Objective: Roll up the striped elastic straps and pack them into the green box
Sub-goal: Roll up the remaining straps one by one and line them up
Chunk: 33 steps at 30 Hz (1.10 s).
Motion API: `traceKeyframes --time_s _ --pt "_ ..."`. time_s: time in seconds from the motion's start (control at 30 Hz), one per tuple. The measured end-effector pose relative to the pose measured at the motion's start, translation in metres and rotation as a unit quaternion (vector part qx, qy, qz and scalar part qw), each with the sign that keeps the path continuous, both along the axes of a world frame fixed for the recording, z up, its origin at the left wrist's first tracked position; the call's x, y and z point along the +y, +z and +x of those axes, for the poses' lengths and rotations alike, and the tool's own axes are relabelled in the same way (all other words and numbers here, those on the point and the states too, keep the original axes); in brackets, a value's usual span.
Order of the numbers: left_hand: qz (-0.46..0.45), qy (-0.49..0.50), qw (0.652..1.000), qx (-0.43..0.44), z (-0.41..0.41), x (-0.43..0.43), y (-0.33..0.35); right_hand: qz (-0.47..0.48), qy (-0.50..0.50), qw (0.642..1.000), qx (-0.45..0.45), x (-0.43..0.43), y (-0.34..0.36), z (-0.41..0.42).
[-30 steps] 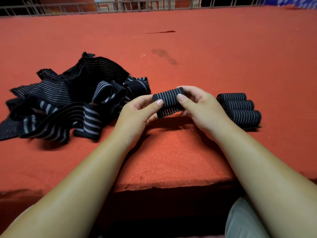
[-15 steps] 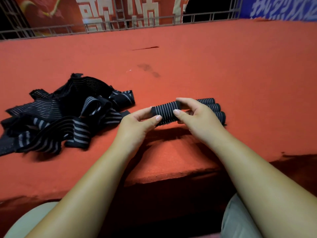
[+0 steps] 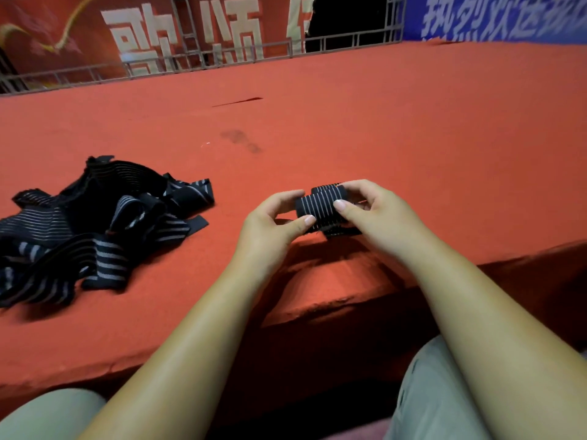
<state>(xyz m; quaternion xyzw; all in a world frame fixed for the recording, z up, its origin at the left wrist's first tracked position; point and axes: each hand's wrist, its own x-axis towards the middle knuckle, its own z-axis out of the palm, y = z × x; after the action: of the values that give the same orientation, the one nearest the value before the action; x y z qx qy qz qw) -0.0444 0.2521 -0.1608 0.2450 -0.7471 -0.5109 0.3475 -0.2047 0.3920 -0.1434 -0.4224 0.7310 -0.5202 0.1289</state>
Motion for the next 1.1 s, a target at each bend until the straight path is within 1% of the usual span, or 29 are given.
traceKeyframes --time_s 0.2,0.33,0.47,0.57,0.7,0.8,0.87,1.0,1.1 --pt "0.030 -0.002 0.999 -0.027 -0.012 0.020 -0.012 0.089 0.000 0.996 0.012 0.027 -0.008 -0.014" --pt "0.026 0.006 0.999 -0.040 -0.021 0.026 -0.024 0.103 -0.017 0.993 -0.051 0.033 -0.016 -0.016" --pt "0.029 0.033 0.998 -0.035 -0.031 0.031 -0.033 0.107 -0.044 0.991 -0.073 0.029 -0.023 -0.018" --pt "0.020 0.048 0.998 -0.046 -0.036 0.034 -0.038 0.114 -0.061 0.990 -0.051 0.023 -0.027 -0.023" --pt "-0.026 0.066 0.994 -0.078 -0.039 0.036 -0.044 0.134 -0.068 0.987 -0.055 0.021 -0.030 -0.025" --pt "-0.045 0.076 0.992 -0.094 -0.040 0.039 -0.043 0.160 -0.094 0.983 -0.012 0.020 -0.030 -0.025" --pt "-0.049 0.085 0.990 -0.103 -0.040 0.042 -0.042 0.167 -0.108 0.980 -0.012 0.019 -0.031 -0.026" --pt "-0.056 0.091 0.987 -0.120 -0.037 0.045 -0.040 0.160 -0.127 0.979 -0.025 0.014 -0.029 -0.027" --pt "-0.052 0.081 0.987 -0.128 -0.034 0.045 -0.036 0.126 -0.182 0.975 -0.011 0.006 -0.023 -0.022"
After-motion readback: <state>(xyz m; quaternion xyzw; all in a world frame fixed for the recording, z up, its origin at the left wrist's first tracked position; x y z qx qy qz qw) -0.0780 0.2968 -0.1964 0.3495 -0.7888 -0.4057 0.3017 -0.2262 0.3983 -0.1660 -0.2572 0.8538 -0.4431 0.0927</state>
